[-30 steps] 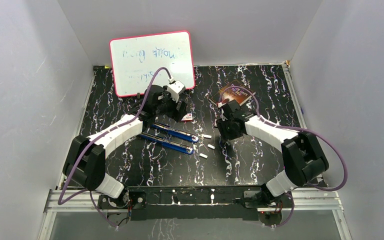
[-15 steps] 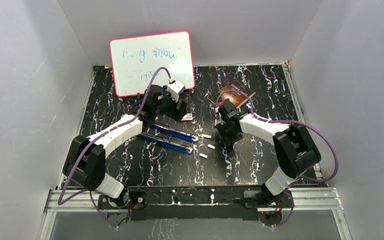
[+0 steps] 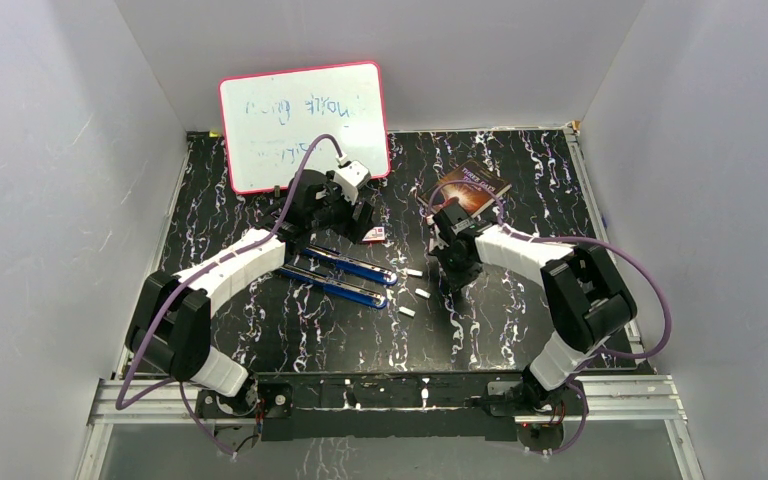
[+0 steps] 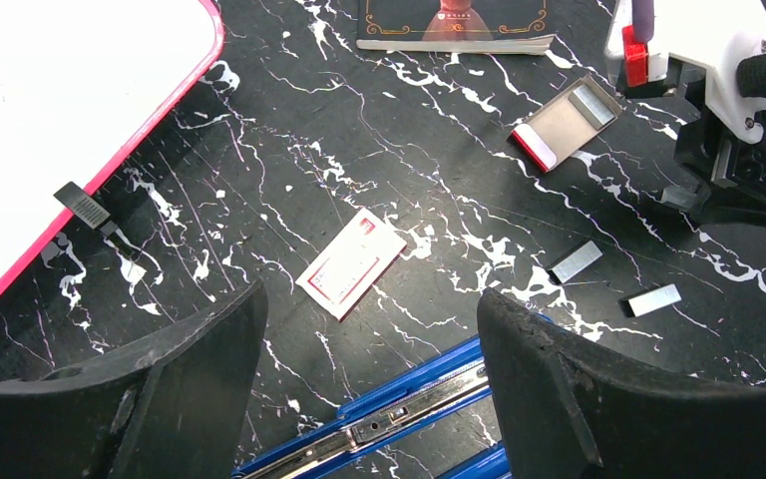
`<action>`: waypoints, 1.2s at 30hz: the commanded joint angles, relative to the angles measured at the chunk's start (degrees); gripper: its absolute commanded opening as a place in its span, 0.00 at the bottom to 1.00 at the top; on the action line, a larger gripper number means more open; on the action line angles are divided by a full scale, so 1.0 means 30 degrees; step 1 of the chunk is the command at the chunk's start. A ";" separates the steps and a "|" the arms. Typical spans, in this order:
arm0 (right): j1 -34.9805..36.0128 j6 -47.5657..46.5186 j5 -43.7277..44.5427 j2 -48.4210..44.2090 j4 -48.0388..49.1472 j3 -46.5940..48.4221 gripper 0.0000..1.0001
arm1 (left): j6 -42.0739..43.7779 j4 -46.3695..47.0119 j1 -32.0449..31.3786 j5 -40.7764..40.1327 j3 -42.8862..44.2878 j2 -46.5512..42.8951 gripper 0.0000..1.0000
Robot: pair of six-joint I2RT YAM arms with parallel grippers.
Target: Load the staples into the stapler
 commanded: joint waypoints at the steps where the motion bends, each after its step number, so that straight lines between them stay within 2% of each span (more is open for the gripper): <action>1: 0.0574 -0.0084 -0.0285 0.0369 -0.0295 0.0919 0.21 | 0.0164 0.0172 0.0060 0.0460 -0.0035 -0.0454 0.75; 9: 0.2466 0.0420 0.0349 0.0752 0.0491 0.1451 0.21 | 0.0198 0.0167 0.0070 0.0462 -0.0064 -0.0509 0.75; 22: 0.2751 0.0461 0.0536 0.1051 0.0661 0.1221 0.41 | 0.0251 0.0145 0.0055 0.0462 -0.0119 -0.0628 0.75; 29: 0.2752 0.0301 0.0064 0.0994 0.0387 0.0906 0.39 | 0.0267 0.0116 0.0074 0.0475 -0.0122 -0.0626 0.75; 36: 0.2762 0.0255 -0.0077 0.0943 0.0152 0.0837 0.31 | 0.0208 0.0079 0.0080 0.0487 -0.0086 -0.0648 0.75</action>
